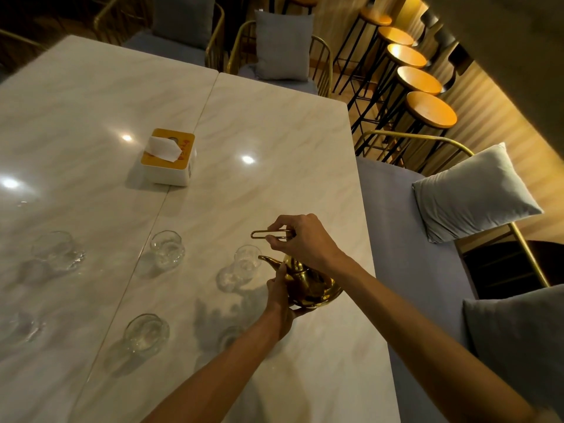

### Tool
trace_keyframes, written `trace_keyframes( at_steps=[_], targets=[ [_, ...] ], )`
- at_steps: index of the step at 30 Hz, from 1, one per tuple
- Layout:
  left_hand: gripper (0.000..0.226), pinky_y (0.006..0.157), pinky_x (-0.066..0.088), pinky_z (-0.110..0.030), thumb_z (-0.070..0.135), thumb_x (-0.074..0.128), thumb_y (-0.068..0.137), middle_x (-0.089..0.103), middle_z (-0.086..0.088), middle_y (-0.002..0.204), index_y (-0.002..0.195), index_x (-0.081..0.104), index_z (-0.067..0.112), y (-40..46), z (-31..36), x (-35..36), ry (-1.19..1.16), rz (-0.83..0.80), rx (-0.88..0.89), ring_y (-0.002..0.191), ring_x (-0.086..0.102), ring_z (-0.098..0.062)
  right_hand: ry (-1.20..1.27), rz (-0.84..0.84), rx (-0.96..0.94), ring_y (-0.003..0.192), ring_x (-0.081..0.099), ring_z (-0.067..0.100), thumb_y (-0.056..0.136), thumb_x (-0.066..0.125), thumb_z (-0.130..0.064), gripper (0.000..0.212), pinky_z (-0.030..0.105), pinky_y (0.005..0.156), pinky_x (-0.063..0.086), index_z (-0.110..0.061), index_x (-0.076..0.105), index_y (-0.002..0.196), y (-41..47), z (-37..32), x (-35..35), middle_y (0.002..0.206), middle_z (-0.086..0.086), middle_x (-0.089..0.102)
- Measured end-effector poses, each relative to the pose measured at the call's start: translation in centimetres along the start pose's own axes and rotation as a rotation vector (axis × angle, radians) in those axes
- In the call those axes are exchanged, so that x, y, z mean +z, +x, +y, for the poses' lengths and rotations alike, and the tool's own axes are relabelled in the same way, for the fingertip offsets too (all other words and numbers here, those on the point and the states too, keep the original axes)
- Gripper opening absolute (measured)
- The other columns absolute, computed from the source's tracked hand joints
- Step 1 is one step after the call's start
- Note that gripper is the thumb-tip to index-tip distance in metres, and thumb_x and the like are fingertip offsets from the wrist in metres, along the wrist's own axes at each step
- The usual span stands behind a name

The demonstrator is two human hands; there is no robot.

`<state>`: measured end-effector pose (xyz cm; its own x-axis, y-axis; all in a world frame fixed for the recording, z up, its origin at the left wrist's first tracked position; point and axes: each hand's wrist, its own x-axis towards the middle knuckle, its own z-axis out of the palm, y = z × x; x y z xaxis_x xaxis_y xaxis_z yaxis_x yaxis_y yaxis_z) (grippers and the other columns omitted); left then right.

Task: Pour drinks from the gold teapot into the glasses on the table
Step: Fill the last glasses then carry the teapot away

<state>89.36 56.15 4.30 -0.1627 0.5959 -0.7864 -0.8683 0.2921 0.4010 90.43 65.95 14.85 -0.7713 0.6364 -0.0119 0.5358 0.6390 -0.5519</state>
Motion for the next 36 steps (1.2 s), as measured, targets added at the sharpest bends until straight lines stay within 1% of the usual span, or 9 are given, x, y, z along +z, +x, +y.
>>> trace_keyframes(
  at_steps=[4, 9, 13, 16, 19, 23, 29, 33, 36],
  targets=[
    [0.064, 0.062, 0.058, -0.042, 0.061, 0.048, 0.095, 0.054, -0.012, 0.139, 0.143, 0.043, 0.020, -0.3, 0.2, -0.1, -0.012, -0.033, -0.013, 0.120, 0.056, -0.037, -0.034, -0.025, 0.011, 0.055, 0.049, 0.000, 0.089, 0.075, -0.035, 0.026, 0.017, 0.059, 0.040, -0.020, 0.076, 0.110, 0.3, -0.5, 0.1, 0.070, -0.012, 0.059],
    [0.059, 0.069, 0.058, -0.045, 0.058, 0.045, 0.097, 0.056, -0.013, 0.137, 0.141, 0.047, 0.019, -0.7, 0.6, -0.2, -0.035, -0.082, -0.027, 0.122, 0.056, -0.037, -0.048, -0.032, -0.009, 0.053, 0.047, 0.001, 0.089, 0.075, -0.034, 0.027, 0.018, 0.055, 0.036, -0.018, 0.076, 0.110, 0.5, -1.2, 0.0, 0.073, -0.008, 0.062],
    [0.055, 0.073, 0.058, -0.046, 0.057, 0.045, 0.098, 0.058, -0.013, 0.131, 0.136, 0.050, 0.019, -1.3, 0.8, -0.1, -0.056, -0.100, -0.035, 0.120, 0.057, -0.037, -0.064, -0.052, 0.001, 0.062, 0.055, 0.006, 0.088, 0.075, -0.035, 0.029, 0.024, 0.063, 0.047, -0.018, 0.076, 0.112, 0.8, -1.8, -0.1, 0.087, 0.001, 0.075],
    [0.049, 0.081, 0.056, -0.050, 0.056, 0.045, 0.098, 0.058, -0.013, 0.128, 0.129, 0.053, 0.020, -1.8, 1.0, 0.0, -0.075, -0.121, -0.041, 0.120, 0.056, -0.038, -0.092, -0.052, 0.000, 0.071, 0.063, 0.012, 0.087, 0.076, -0.036, 0.030, 0.031, 0.069, 0.057, -0.019, 0.076, 0.112, 1.0, -2.3, -0.2, 0.095, 0.003, 0.077],
    [0.044, 0.087, 0.054, -0.052, 0.055, 0.044, 0.099, 0.058, -0.012, 0.126, 0.123, 0.054, 0.020, -2.3, 1.3, 0.1, -0.077, -0.138, -0.041, 0.115, 0.057, -0.037, -0.112, -0.061, 0.007, 0.076, 0.066, 0.015, 0.087, 0.076, -0.036, 0.031, 0.034, 0.073, 0.060, -0.019, 0.075, 0.113, 1.2, -2.7, -0.4, 0.100, 0.004, 0.077],
    [0.048, 0.096, 0.049, -0.056, 0.054, 0.044, 0.099, 0.055, -0.013, 0.128, 0.130, 0.051, 0.019, -2.9, 1.6, 0.2, -0.094, -0.162, -0.041, 0.115, 0.056, -0.037, -0.141, -0.068, 0.003, 0.080, 0.069, 0.016, 0.087, 0.076, -0.036, 0.031, 0.033, 0.074, 0.060, -0.019, 0.075, 0.113, 1.4, -3.3, -0.7, 0.102, 0.003, 0.077],
    [0.053, 0.087, 0.053, -0.052, 0.055, 0.041, 0.100, 0.054, -0.013, 0.134, 0.139, 0.050, 0.019, -4.0, 2.1, 0.3, -0.095, -0.233, -0.023, 0.120, 0.055, -0.037, -0.164, -0.078, -0.008, 0.083, 0.071, 0.018, 0.088, 0.076, -0.034, 0.032, 0.031, 0.075, 0.060, -0.017, 0.075, 0.114, 1.5, -4.2, -1.5, 0.108, 0.004, 0.077],
    [0.047, 0.085, 0.055, -0.049, 0.055, 0.037, 0.101, 0.055, -0.011, 0.128, 0.132, 0.051, 0.022, -4.5, 2.4, 0.6, -0.087, -0.269, -0.008, 0.108, 0.060, -0.032, -0.182, -0.087, -0.020, 0.087, 0.071, 0.020, 0.088, 0.076, -0.032, 0.032, 0.035, 0.078, 0.061, -0.015, 0.075, 0.115, 1.6, -4.8, -2.1, 0.111, 0.006, 0.076],
    [0.044, 0.088, 0.053, -0.051, 0.054, 0.037, 0.101, 0.055, -0.011, 0.128, 0.128, 0.052, 0.023, -4.8, 2.5, 0.8, -0.092, -0.278, -0.009, 0.112, 0.058, -0.034, -0.185, -0.082, -0.024, 0.091, 0.071, 0.020, 0.088, 0.077, -0.031, 0.031, 0.034, 0.078, 0.060, -0.015, 0.075, 0.114, 1.7, -5.0, -2.4, 0.114, 0.006, 0.075]
  ],
)
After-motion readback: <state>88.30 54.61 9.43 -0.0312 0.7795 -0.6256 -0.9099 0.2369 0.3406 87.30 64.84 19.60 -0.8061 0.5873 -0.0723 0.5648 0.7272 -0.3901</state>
